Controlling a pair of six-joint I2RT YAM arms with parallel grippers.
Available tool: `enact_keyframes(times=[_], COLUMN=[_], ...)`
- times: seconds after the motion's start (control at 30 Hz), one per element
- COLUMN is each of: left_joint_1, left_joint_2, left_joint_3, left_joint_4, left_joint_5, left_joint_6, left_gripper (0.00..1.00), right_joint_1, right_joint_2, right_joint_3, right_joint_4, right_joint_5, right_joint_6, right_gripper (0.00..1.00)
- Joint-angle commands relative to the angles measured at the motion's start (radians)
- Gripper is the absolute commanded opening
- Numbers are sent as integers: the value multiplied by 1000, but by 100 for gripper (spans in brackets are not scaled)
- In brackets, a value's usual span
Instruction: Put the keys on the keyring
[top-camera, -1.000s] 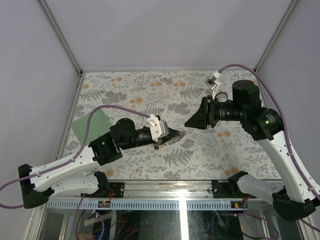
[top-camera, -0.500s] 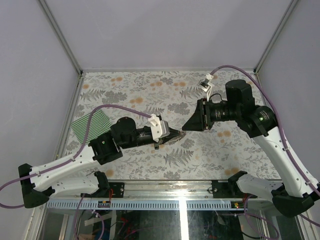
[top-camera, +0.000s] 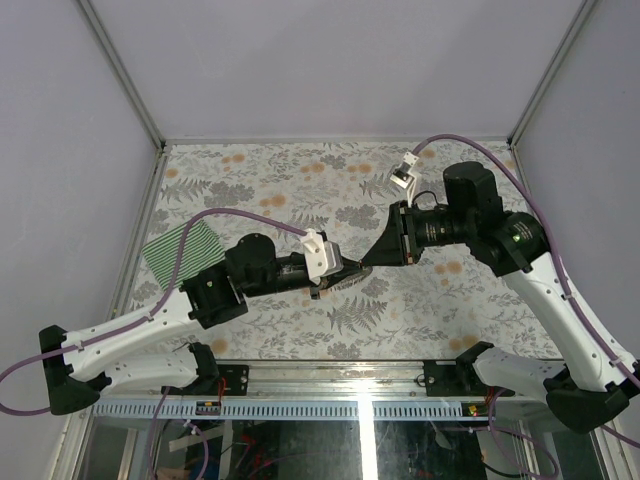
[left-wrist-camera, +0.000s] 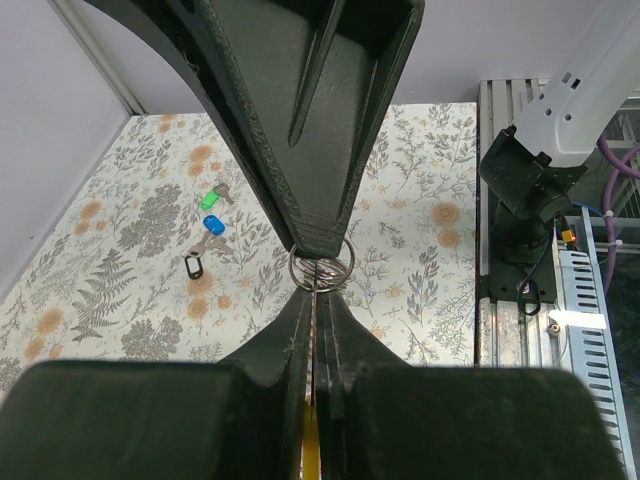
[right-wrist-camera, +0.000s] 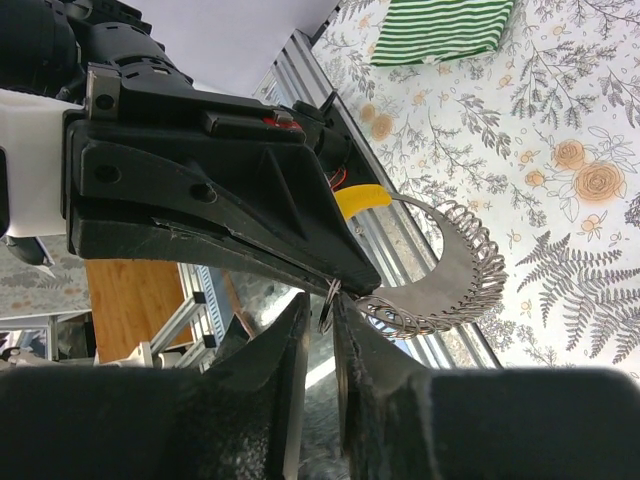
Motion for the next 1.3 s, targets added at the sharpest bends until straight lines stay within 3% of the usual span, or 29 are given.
enact_keyframes(times=[0.0, 0.33, 0.5, 0.77, 0.93, 1.27], left_joint_1=[1, 1, 2, 2, 1, 1], left_joint_2=[-3, -5, -7, -14, 9, 46], left_joint_3=[51, 52, 52, 34, 27, 43], left_joint_4=[14, 9, 5, 9, 19, 22], left_joint_5=[9, 0, -6, -68, -175, -215], left_joint_6=[20, 26, 24, 16, 20, 24], left_gripper=[0, 0, 0, 5, 17, 12], right_joint_1=[14, 19, 22, 22, 22, 22], right_joint_2=[8, 14, 13, -1, -14, -36], right_joint_3=[1, 0, 2, 26, 6, -16], right_joint_4=[16, -3, -9, -14, 21, 109], right_joint_5=[-30, -22, -2, 94, 205, 354], right_joint_6=[1, -14, -19, -17, 16, 26], right_gripper=[18, 18, 0, 0, 0, 0])
